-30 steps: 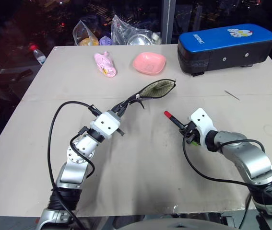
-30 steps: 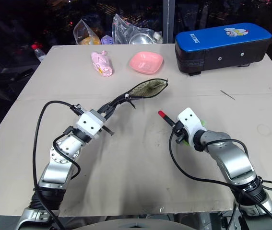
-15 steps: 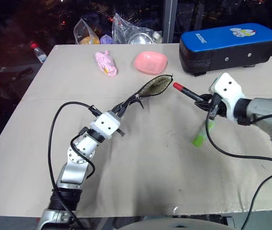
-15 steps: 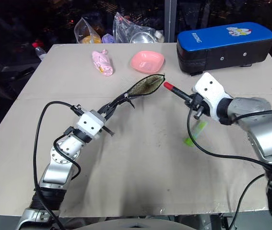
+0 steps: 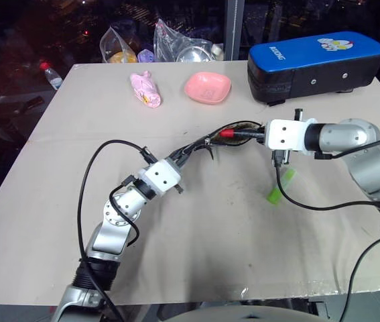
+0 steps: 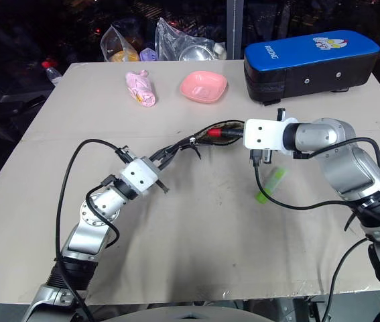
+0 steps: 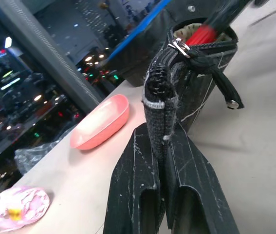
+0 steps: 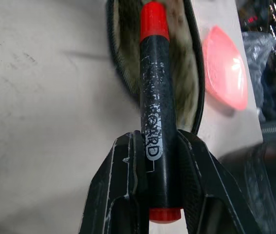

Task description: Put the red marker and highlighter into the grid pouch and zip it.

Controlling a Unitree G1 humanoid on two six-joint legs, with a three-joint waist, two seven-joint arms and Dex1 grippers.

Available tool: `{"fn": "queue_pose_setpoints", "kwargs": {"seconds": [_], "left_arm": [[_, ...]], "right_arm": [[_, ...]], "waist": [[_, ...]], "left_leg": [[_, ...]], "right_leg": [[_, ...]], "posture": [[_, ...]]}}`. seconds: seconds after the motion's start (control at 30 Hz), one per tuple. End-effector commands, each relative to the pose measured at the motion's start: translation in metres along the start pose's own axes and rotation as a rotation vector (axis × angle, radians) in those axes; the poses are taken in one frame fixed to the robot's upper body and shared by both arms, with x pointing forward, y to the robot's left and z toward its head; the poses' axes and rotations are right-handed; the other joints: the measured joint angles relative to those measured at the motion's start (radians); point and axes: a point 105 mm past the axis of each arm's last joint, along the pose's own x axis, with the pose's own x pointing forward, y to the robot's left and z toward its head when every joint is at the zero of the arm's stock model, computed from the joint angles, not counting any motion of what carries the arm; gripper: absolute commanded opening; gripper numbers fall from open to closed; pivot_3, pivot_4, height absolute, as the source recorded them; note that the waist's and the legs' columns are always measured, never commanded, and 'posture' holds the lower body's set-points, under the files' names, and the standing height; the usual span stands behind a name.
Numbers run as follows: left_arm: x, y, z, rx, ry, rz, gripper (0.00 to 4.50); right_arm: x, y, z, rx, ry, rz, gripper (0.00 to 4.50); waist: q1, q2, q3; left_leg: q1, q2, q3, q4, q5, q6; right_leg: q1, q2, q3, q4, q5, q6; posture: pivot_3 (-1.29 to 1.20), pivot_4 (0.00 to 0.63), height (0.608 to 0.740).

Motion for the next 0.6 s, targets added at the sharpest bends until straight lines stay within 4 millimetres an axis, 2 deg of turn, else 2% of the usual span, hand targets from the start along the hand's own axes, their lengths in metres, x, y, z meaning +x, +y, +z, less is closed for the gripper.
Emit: {"fn": "queue_pose_setpoints", "kwargs": {"seconds": [0.03,0.2,0.33,0.47,0.6], "left_arm": [[0.005,-0.002,0.020,0.041,-0.078,-0.037,0.00],[0.011,-0.008,0.028,-0.027,-0.124,-0.062,0.00],[0.014,-0.009,0.036,-0.074,-0.160,-0.075,0.00],[0.011,-0.018,0.040,-0.101,-0.180,-0.157,0.00],[0.008,-0.016,0.044,-0.167,-0.206,-0.170,0.00]], "right_arm": [[0.000,-0.010,0.015,-0.136,-0.034,-0.006,0.30],[0.008,-0.003,0.032,-0.202,-0.126,0.051,0.30],[0.009,-0.001,0.031,-0.278,-0.126,0.074,0.30],[0.004,-0.009,0.027,-0.359,-0.120,0.067,0.30],[0.003,-0.015,0.028,-0.412,-0.153,0.066,0.30]], "waist": [[0.000,0.000,0.000],[0.000,0.000,0.000],[0.000,0.000,0.000],[0.000,0.000,0.000],[-0.002,0.000,0.000]], "left_leg": [[0.000,0.000,0.000,0.000,0.000,0.000],[0.000,0.000,0.000,0.000,0.000,0.000],[0.000,0.000,0.000,0.000,0.000,0.000],[0.000,0.000,0.000,0.001,0.000,0.000],[0.000,0.000,0.000,0.001,0.000,0.000]], "right_leg": [[0.000,0.000,0.000,0.000,0.000,0.000],[0.000,0.000,0.000,0.000,0.000,0.000],[0.000,0.000,0.000,0.001,0.000,0.000],[0.000,0.001,0.000,0.001,0.000,-0.001],[0.000,0.001,0.001,0.001,0.000,-0.001]], "posture": [[0.00,0.150,0.734],[0.00,0.150,0.734],[0.00,0.150,0.734],[0.00,0.150,0.734],[0.00,0.150,0.734]]}}
